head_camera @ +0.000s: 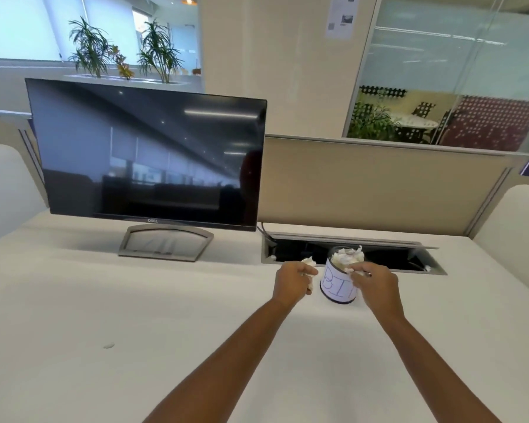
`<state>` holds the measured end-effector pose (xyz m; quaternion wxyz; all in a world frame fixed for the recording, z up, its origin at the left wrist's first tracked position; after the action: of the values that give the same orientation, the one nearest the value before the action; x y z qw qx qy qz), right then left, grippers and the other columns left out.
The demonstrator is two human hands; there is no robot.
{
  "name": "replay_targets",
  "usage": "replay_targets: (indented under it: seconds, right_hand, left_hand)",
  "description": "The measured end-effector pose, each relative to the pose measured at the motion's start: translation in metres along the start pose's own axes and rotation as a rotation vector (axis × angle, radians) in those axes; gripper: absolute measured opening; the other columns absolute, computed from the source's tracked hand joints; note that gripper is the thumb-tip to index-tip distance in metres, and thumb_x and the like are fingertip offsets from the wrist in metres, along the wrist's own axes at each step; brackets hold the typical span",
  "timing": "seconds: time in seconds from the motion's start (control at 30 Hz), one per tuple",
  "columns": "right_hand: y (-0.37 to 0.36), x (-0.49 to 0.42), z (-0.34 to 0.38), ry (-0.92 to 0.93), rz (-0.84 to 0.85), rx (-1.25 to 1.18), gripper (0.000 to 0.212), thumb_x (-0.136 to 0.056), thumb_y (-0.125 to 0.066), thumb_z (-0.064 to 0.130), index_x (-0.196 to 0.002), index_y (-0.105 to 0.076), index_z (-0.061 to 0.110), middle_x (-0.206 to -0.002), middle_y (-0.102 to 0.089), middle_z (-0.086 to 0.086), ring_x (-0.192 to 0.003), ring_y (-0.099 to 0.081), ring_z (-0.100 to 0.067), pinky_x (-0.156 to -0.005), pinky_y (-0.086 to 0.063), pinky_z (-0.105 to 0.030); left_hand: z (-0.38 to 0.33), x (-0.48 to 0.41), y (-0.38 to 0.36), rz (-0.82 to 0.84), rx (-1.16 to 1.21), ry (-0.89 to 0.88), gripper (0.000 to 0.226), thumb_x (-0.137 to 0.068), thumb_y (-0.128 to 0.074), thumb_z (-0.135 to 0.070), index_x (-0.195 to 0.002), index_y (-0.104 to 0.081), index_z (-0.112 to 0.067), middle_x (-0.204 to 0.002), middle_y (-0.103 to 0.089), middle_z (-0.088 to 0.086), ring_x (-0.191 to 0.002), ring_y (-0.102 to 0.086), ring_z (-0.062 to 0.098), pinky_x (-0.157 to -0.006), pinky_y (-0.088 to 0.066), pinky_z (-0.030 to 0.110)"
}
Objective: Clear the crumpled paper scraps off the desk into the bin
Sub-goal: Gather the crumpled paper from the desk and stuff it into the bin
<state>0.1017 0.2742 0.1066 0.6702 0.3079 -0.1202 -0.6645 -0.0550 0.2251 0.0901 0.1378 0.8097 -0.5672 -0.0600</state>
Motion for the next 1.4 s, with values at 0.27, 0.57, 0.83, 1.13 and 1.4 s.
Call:
replay_targets:
  seconds: [0.27,0.57,0.83,1.13,1.4]
  right_hand:
    - [0.018,-0.056,-0.015,0.064,-0.039,0.157,0.019,-0.084,-0.051,-0.004,-0.091,-0.069,-0.004,-0.097,-0.07,-0.019,-0.092,-0.063,-0.031,-0.072,-0.042,-0.029]
    - [-0.014,-0.076,-0.028,0.068,0.082,0.24,0.021,-0.089,-0.045,0.009,-0.093,-0.065,0.005,-0.093,-0.068,-0.013,-0.072,-0.061,-0.022,-0.064,-0.05,-0.033]
    - [-0.03,-0.061,-0.028,0.198,0.385,0.34,0.049,-0.094,-0.035,-0.001,-0.142,-0.025,0.001,-0.15,-0.029,-0.015,-0.14,-0.024,-0.027,-0.117,-0.019,-0.038]
    - [-0.018,-0.063,-0.043,0.21,0.643,0.309,0.066,-0.092,-0.036,0.014,-0.148,-0.002,0.023,-0.159,-0.011,-0.004,-0.147,-0.001,-0.018,-0.116,0.012,-0.05]
    - [-0.019,-0.06,-0.048,0.359,0.616,0.536,0.082,-0.084,-0.05,0.022,-0.148,0.0,0.026,-0.16,0.002,0.002,-0.147,0.004,-0.017,-0.116,0.005,-0.054]
  left_hand:
    - [-0.047,-0.056,-0.059,-0.065,-0.222,-0.12,0.036,-0.087,-0.037,0.012,-0.102,-0.068,0.001,-0.117,-0.064,0.019,-0.103,-0.062,0.032,-0.082,-0.049,0.03]
    - [-0.046,-0.076,-0.089,-0.044,-0.701,-0.223,0.02,-0.09,-0.043,0.004,-0.102,-0.06,0.003,-0.11,-0.061,0.019,-0.099,-0.06,0.032,-0.079,-0.049,0.036]
    - [-0.026,-0.083,-0.106,-0.028,-1.047,-0.427,0.028,-0.095,-0.043,-0.005,-0.123,-0.044,-0.003,-0.122,-0.053,0.014,-0.108,-0.051,0.026,-0.093,-0.042,0.032]
    - [-0.016,-0.073,-0.102,0.143,-0.345,-0.342,0.039,-0.099,-0.02,-0.032,-0.128,-0.034,-0.012,-0.123,-0.051,0.02,-0.117,-0.047,0.032,-0.101,-0.043,0.037]
    - [-0.014,-0.078,-0.093,0.218,-0.308,-0.33,0.061,-0.097,-0.033,-0.007,-0.149,-0.002,-0.018,-0.153,-0.023,0.012,-0.141,-0.023,0.026,-0.118,-0.02,0.039]
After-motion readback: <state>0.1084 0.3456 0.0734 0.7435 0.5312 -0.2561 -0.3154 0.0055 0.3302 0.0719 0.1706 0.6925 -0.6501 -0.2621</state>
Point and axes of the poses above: each hand's wrist, its own x-axis away from the middle knuckle, its own y-axis out of the back of the hand, z = x × y, the point moved 3 cm from there along -x, towards the middle knuckle
